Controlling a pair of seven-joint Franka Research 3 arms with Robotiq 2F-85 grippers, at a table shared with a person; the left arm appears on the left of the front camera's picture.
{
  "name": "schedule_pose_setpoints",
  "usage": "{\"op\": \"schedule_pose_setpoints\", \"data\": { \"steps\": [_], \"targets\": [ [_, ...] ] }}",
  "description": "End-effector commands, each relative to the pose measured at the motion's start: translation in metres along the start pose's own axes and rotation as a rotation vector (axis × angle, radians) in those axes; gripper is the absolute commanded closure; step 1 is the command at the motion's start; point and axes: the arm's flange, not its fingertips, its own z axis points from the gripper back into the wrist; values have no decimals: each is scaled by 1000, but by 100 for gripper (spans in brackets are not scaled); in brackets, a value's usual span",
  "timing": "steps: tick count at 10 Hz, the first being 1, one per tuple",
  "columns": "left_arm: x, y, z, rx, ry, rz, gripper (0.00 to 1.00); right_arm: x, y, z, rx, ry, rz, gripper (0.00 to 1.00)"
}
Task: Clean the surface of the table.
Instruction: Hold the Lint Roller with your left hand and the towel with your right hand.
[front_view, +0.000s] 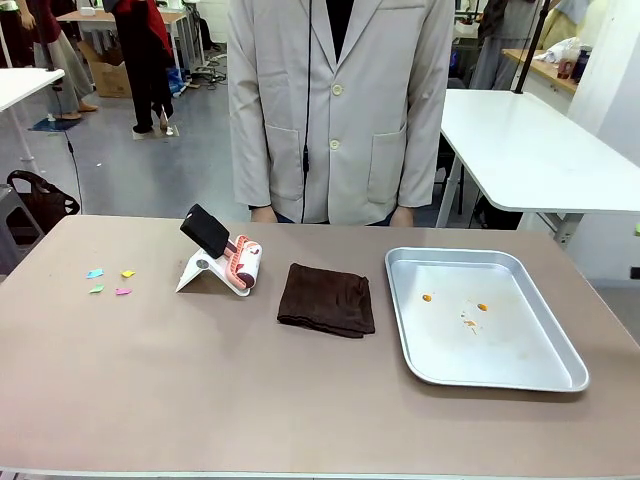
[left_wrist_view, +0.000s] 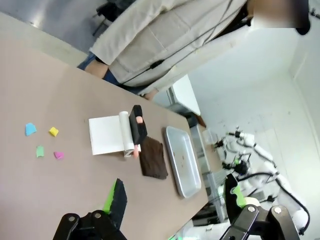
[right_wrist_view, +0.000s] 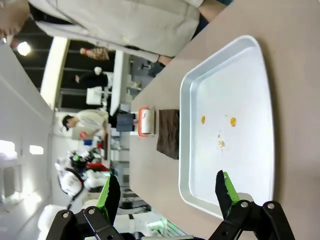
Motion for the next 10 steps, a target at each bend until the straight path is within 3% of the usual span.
{"op": "schedule_pose_setpoints", "data": {
  "steps": [1, 3, 5, 6, 8, 10],
  "targets": [
    [36, -16, -8, 39, 174, -69, 0, -2, 55, -37, -75, 66, 121, 0],
    [61, -33, -34, 100, 293, -121, 0, -9, 107, -81, -112, 132, 227, 0],
    [77, -57, -99, 162, 405, -193, 0, -29, 160, -149, -205, 262, 342, 0],
    [82, -65, -129, 232, 432, -216, 0, -41, 180, -186, -277, 283, 385, 0],
    [82, -68, -192, 367, 485, -237, 0, -65, 200, -258, -368, 301, 429, 0],
    [76, -60, -239, 451, 555, -245, 0, -94, 204, -315, -428, 407, 421, 0]
  ]
}}
